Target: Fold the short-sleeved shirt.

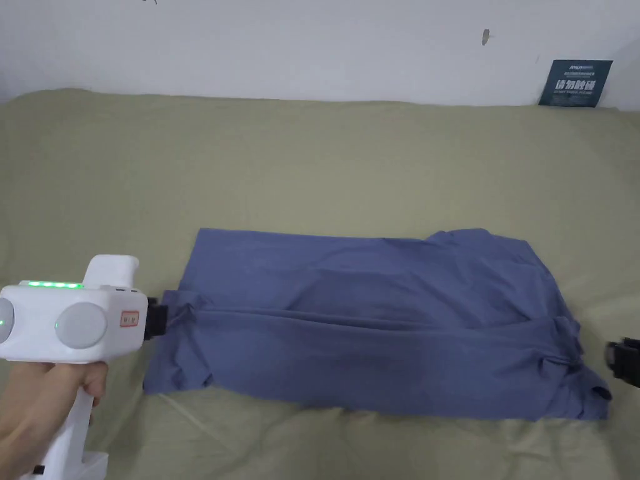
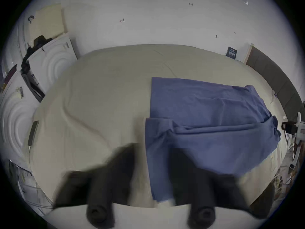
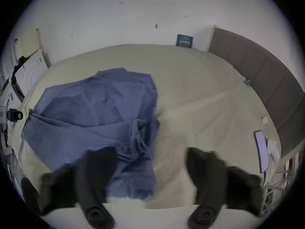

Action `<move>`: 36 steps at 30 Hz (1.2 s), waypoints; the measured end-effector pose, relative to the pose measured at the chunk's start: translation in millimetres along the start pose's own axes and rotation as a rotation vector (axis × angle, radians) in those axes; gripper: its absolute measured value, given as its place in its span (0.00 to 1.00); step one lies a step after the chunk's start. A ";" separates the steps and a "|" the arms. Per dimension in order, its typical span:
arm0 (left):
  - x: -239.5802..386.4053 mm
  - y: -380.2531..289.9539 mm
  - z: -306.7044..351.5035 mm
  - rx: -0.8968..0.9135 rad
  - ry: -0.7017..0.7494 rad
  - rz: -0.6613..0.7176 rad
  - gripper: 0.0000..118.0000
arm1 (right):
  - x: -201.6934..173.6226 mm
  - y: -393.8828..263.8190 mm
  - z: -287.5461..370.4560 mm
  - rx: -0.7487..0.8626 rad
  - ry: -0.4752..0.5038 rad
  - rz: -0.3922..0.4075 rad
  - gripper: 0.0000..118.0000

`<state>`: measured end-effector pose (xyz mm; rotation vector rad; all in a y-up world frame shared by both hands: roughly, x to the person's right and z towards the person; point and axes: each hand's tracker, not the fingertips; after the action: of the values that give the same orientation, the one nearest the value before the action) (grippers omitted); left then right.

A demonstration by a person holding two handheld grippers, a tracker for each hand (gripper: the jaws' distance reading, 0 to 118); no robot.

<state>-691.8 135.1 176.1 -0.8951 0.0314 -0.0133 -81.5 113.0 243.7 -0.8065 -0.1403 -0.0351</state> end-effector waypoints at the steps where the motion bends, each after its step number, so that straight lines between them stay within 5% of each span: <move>1: -0.3 -6.7 4.5 0.013 -0.015 0.015 0.00 | 2.4 -6.5 6.3 0.008 -0.014 -0.034 0.00; 5: 1.9 -27.0 9.6 -0.029 -0.089 0.044 0.00 | 6.6 -17.5 17.0 -0.003 0.030 -0.044 0.00; 6: 3.4 -30.3 9.7 -0.033 -0.090 0.044 0.10 | 5.8 -20.3 18.2 0.000 0.022 -0.030 0.00; 7: 8.0 -29.6 9.0 -0.038 -0.083 0.038 0.41 | 5.9 -22.4 18.9 -0.002 0.024 -0.026 0.00; 8: 11.1 -32.1 5.6 -0.050 -0.073 0.025 0.92 | 5.0 -25.4 22.9 -0.003 0.021 -0.034 0.00; 9: 13.0 -35.0 -0.2 -0.082 -0.058 0.014 1.00 | 4.6 -27.3 23.2 -0.005 0.028 -0.043 0.00; 14: 24.2 -57.6 -28.6 -0.138 -0.047 0.010 0.90 | -4.1 -34.4 15.2 -0.033 0.064 -0.042 0.00; 15: 27.4 -52.1 -31.8 -0.150 -0.044 0.007 0.77 | -6.0 -34.8 12.1 -0.041 0.064 -0.030 0.00; 17: 31.3 -54.0 -38.3 -0.150 -0.023 -0.022 0.29 | -9.9 -36.4 12.1 -0.049 0.069 -0.032 0.02; 18: 31.9 -54.6 -40.5 -0.147 -0.010 -0.032 0.19 | -10.1 -36.0 9.4 -0.062 0.080 -0.033 0.04; 19: 30.7 -51.7 -37.9 -0.140 -0.004 -0.030 0.19 | -11.3 -36.3 7.5 -0.063 0.080 -0.036 0.04; 20: 29.6 -51.2 -37.7 -0.124 -0.028 -0.009 0.08 | -11.4 -38.8 5.7 -0.062 0.076 -0.038 0.35; 21: 29.8 -49.8 -39.5 -0.141 -0.028 -0.009 0.08 | -11.3 -38.7 0.9 -0.071 0.084 -0.043 0.74; 22: 29.7 -49.5 -41.2 -0.140 -0.032 -0.011 0.08 | -12.3 -39.2 -5.8 -0.105 0.104 -0.045 0.99; 27: 24.7 -46.4 -38.4 -0.141 -0.050 0.024 0.08 | -22.8 -20.5 -52.1 -0.159 0.088 -0.033 0.89; 28: 24.7 -45.2 -39.3 -0.143 -0.051 0.025 0.08 | -29.4 -31.8 -51.2 -0.172 0.096 -0.036 0.74; 29: 25.0 -44.3 -39.1 -0.143 -0.052 0.025 0.08 | -30.8 -31.0 -51.6 -0.152 0.111 -0.046 0.33; 30: 25.4 -44.0 -36.8 -0.139 -0.053 0.022 0.08 | -34.0 -28.4 -50.5 -0.139 0.107 -0.048 0.12; 36: 22.9 -42.7 -18.6 -0.113 -0.047 0.003 0.08 | -40.1 -27.3 -10.1 -0.088 0.082 -0.028 0.11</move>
<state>-669.4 93.3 197.3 -1.0084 -0.0104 0.0119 -122.4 85.9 250.8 -0.8897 -0.0724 -0.1010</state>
